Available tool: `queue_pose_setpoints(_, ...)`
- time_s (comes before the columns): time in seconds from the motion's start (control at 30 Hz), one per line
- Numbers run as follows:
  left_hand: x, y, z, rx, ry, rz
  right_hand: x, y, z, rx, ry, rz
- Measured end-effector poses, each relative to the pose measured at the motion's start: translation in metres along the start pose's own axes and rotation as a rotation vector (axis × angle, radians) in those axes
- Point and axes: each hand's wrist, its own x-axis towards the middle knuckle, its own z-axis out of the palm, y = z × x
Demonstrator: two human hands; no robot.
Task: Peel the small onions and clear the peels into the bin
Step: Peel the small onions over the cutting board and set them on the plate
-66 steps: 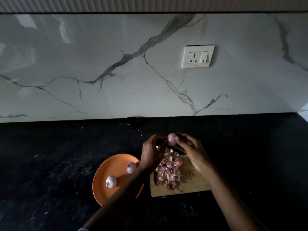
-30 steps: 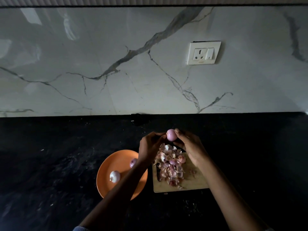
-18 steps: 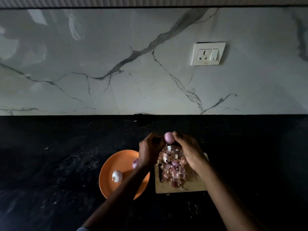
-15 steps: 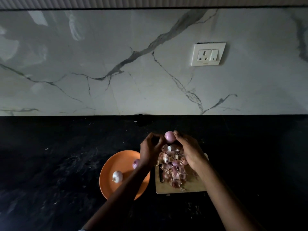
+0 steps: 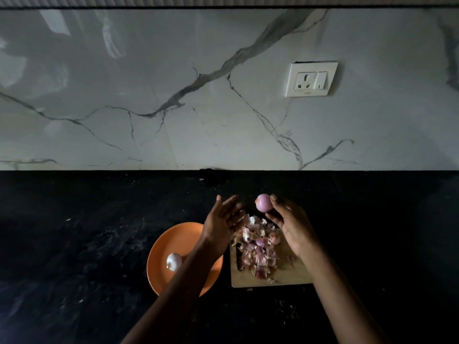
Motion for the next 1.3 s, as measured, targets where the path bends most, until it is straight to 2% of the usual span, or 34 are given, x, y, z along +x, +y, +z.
queue_pose_setpoints(0.13,-0.006,-0.012,0.002,0.271,-0.03,0.052,-0.004,0.012,0.004,-0.125,0.05,0.006)
queue_pose_setpoints(0.3,-0.015,-0.021,0.007,0.419,-0.131,0.166,-0.001,0.027,0.012,-0.256,0.098,-0.053)
queue_pose_setpoints(0.4,-0.017,-0.024,0.004,0.404,-0.119,0.158,0.001,0.036,0.011,-0.38,0.038,-0.08)
queue_pose_setpoints(0.63,-0.009,-0.032,-0.013,0.271,-0.041,-0.023,0.004,0.036,0.008,-0.546,-0.016,-0.146)
queue_pose_setpoints(0.9,-0.004,-0.029,-0.009,0.262,-0.067,-0.057,0.011,0.03,0.005,-0.717,-0.02,-0.198)
queue_pose_setpoints(1.2,0.006,-0.023,0.009,0.279,-0.047,-0.142,0.008,0.023,0.0,-0.643,-0.049,-0.188)
queue_pose_setpoints(1.3,0.006,-0.018,0.013,0.321,-0.091,-0.141,0.015,0.018,-0.002,-0.603,0.028,-0.211)
